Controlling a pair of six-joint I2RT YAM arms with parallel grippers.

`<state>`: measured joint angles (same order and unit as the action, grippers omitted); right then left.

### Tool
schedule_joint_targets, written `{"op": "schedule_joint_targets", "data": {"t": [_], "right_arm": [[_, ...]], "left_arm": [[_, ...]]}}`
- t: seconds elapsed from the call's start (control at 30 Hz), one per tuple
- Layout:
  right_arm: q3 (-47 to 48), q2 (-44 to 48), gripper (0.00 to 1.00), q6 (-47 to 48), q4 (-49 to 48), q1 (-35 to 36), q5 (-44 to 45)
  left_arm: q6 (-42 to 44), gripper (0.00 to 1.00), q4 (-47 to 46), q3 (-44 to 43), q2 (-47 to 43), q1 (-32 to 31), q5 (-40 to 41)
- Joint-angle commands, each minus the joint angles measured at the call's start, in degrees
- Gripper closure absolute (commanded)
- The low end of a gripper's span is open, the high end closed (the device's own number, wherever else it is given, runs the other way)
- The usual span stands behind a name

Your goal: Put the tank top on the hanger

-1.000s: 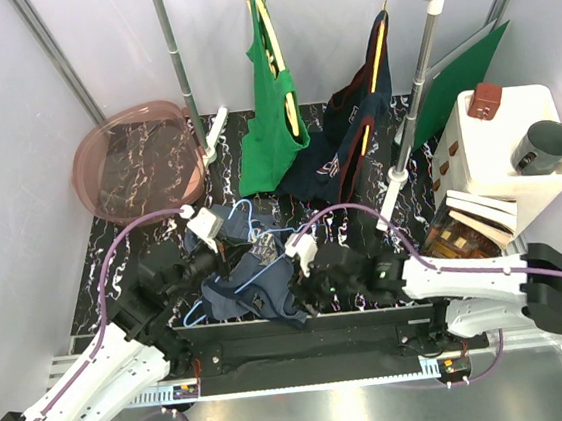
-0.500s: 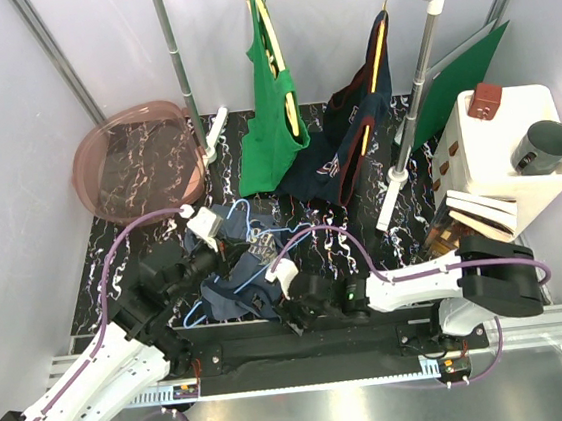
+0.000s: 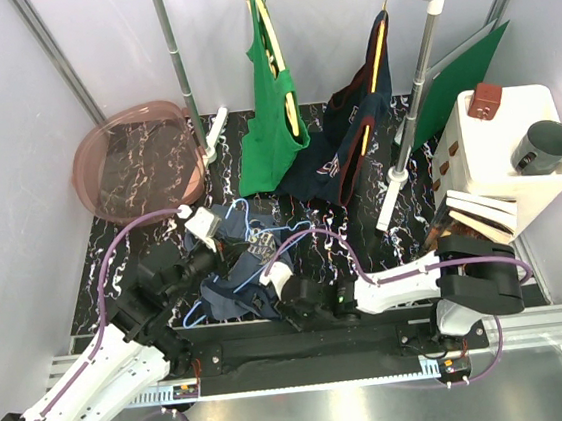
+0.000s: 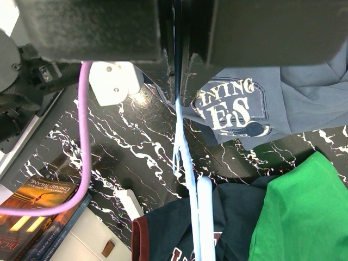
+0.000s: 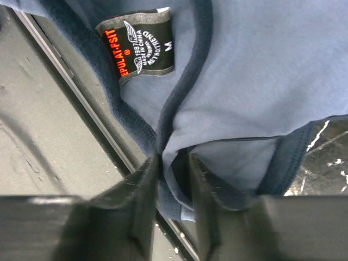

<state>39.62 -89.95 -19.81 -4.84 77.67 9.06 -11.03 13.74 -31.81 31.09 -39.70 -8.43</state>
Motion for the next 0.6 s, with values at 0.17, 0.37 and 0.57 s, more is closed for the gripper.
{"op": "schedule_joint_targets", "data": {"t": [0.17, 0.37, 0.57], "right_arm": [[1.08, 5.39, 1.0, -1.02, 1.14, 0.73, 7.0], [-2.08, 17.78, 1.0, -2.24, 10.45, -3.47, 14.76], [-8.15, 30.35, 1.0, -7.51, 12.75, -18.86, 8.52]], "left_arm": [[-0.93, 1.0, -2.66, -2.38, -1.73, -0.29, 1.04], [-1.36, 1.0, -2.49, -2.73, -3.31, -0.37, -1.24], [-1.01, 1.0, -5.3, -1.67, -5.95, -0.9, -7.03]]}}
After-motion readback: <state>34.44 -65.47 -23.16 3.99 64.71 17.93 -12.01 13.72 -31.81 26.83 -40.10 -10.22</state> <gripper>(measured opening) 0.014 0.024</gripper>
